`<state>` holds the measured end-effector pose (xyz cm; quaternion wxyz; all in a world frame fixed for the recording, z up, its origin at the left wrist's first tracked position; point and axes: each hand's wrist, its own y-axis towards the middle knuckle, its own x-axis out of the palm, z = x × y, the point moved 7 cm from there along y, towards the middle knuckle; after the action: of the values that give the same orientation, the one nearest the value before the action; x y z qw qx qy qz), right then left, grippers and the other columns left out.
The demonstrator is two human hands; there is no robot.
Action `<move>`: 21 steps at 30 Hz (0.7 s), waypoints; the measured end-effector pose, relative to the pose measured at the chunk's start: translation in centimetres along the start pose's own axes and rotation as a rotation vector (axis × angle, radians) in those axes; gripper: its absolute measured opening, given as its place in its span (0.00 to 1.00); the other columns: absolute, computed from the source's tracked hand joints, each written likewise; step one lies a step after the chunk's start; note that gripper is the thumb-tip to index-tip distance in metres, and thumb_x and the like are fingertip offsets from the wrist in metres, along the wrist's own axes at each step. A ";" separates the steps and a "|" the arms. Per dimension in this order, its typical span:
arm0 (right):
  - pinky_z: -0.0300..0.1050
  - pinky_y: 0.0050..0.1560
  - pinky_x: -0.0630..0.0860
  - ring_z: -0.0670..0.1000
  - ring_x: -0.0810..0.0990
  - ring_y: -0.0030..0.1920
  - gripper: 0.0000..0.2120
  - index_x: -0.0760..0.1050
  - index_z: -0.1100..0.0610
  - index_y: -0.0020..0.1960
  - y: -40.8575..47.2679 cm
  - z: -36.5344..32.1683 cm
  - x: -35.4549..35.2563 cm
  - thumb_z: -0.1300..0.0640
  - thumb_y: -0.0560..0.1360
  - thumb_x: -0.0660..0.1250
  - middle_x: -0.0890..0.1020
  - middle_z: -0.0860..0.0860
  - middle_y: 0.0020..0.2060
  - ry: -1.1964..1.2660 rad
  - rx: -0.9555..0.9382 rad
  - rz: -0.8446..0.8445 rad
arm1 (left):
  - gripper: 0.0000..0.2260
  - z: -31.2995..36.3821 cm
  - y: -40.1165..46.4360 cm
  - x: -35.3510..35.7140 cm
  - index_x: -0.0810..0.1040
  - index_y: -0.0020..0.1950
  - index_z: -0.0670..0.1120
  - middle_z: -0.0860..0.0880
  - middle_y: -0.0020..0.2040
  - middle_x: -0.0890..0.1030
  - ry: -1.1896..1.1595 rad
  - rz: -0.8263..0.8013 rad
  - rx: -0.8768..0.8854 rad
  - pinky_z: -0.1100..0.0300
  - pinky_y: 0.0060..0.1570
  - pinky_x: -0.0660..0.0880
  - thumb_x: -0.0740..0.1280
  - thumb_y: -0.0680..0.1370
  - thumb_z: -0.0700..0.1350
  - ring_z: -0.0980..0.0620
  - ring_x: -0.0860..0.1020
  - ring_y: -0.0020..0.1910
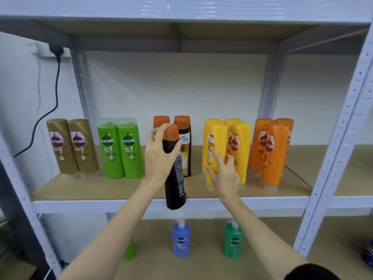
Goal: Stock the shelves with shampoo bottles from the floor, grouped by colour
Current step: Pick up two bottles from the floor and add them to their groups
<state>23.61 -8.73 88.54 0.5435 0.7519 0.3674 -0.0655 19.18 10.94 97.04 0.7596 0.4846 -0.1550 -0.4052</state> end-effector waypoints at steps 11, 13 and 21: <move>0.45 0.26 0.76 0.58 0.78 0.47 0.33 0.61 0.42 0.70 -0.5 0.1 0.7 0.52 0.70 0.72 0.73 0.60 0.53 -0.054 -0.042 0.007 | 0.19 -1.0 2.3 4.6 0.71 0.62 0.48 0.42 0.58 0.71 0.168 -0.042 0.056 0.58 0.39 0.74 0.70 0.73 0.49 0.46 0.75 0.49; 0.46 0.30 0.78 0.58 0.77 0.50 0.36 0.58 0.42 0.71 -0.8 0.2 0.8 0.56 0.70 0.71 0.72 0.59 0.56 -0.023 -0.055 -0.016 | 0.19 -1.5 2.5 5.3 0.71 0.62 0.48 0.43 0.58 0.70 0.174 -0.062 0.035 0.57 0.39 0.75 0.69 0.73 0.49 0.45 0.76 0.49; 0.47 0.34 0.80 0.58 0.77 0.54 0.37 0.60 0.44 0.71 -1.3 0.5 0.6 0.59 0.69 0.73 0.74 0.59 0.58 0.036 -0.070 -0.014 | 0.19 -3.3 2.5 7.3 0.71 0.63 0.46 0.40 0.59 0.70 0.257 -0.097 -0.022 0.58 0.38 0.74 0.69 0.73 0.48 0.43 0.75 0.50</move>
<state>23.41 -8.70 87.01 0.5625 0.7308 0.3843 -0.0426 26.96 7.86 96.49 0.7581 0.5309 -0.0283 -0.3777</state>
